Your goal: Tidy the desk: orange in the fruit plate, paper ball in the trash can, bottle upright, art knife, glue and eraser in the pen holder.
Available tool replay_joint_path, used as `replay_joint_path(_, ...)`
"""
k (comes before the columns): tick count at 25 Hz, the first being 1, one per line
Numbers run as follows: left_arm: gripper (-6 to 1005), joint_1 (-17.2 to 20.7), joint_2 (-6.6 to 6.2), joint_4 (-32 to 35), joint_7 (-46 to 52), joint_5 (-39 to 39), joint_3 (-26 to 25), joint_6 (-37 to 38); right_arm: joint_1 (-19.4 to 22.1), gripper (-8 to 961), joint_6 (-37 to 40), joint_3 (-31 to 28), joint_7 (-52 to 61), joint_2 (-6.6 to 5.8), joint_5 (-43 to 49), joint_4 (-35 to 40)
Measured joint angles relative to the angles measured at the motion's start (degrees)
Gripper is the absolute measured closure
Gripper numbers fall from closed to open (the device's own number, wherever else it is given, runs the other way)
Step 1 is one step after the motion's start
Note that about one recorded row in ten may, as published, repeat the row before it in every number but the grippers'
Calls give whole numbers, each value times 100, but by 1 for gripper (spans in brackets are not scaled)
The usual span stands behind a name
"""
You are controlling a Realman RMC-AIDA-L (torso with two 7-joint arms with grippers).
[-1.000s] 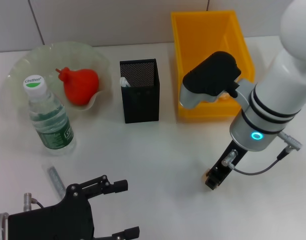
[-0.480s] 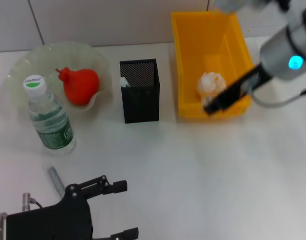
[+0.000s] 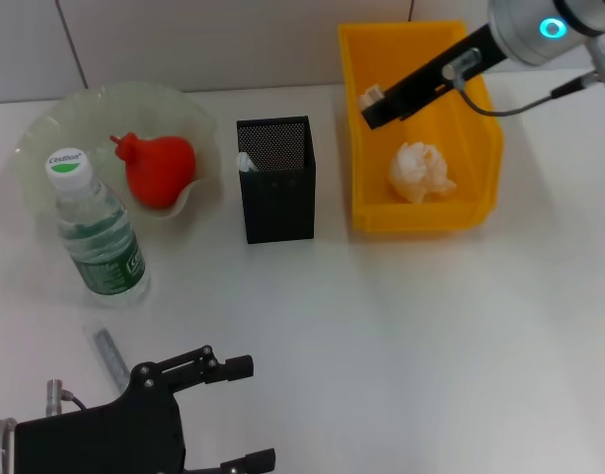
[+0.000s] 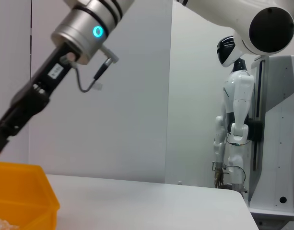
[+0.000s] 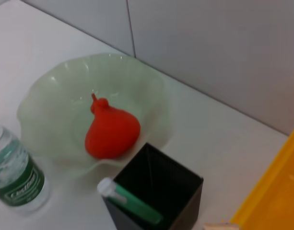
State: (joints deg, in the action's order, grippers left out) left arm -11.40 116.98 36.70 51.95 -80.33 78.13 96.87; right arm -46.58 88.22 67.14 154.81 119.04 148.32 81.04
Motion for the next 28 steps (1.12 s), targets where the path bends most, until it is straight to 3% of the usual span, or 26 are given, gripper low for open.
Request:
replay_joint_path(10, 193, -3, 24, -14, -5, 0, 6, -5, -293, 695, -979, 47, -362, 5, -411, -980)
replay_joint_path(15, 193, -3, 31, -14, -10, -44, 27, -9, -527, 694, -1592, 60, -752, 6, -688, -1841)
replay_joint_path(28, 194, 12, 44, -14, -3, -123, 0, -1, -1075, 679, -2302, 132, -1286, 30, -839, -3273)
